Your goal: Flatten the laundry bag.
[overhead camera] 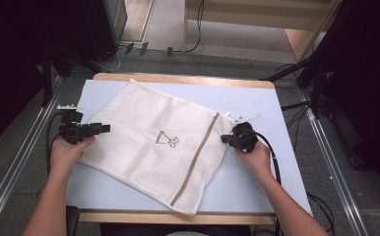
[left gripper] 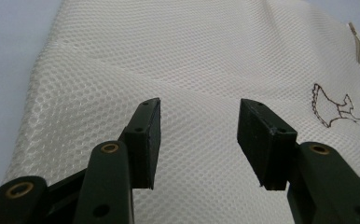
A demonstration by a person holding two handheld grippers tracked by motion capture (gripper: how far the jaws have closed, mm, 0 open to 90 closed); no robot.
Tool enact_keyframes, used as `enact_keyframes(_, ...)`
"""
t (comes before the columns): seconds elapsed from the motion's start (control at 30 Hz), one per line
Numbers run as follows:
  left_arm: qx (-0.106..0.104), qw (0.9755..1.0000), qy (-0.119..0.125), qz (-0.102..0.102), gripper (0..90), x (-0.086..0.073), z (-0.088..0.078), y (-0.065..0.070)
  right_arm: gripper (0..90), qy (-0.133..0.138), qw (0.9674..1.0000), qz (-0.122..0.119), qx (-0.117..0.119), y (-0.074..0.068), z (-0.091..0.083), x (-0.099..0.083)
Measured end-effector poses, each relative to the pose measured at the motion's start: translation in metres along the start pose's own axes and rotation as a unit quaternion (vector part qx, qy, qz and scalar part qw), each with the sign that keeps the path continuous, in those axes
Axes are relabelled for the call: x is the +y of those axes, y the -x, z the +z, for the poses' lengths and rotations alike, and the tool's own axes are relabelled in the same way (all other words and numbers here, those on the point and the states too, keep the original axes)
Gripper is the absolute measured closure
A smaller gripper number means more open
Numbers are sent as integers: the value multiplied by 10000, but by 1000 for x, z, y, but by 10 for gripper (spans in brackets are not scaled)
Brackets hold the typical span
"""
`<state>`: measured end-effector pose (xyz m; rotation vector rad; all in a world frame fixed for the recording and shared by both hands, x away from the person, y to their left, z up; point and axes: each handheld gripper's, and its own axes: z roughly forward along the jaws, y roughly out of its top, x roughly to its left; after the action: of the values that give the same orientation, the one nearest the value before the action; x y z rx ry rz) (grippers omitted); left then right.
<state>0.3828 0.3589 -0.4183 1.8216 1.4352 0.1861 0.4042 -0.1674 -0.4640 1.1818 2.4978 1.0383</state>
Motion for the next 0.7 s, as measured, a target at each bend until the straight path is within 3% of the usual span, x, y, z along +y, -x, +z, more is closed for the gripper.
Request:
enact_keyframes(0.53,-179,9996,-92,187,504,17,24,13,888,-218,9991,85,353,-26,-30,-38)
enact_keyframes(0.67,-184,9996,-69,203,502,19,25,14,832,-150,9991,15,393,-25,-33,-38)
enact_keyframes(0.7,-177,9996,-76,218,502,19,25,13,807,-85,9991,100,414,-24,-35,-36)
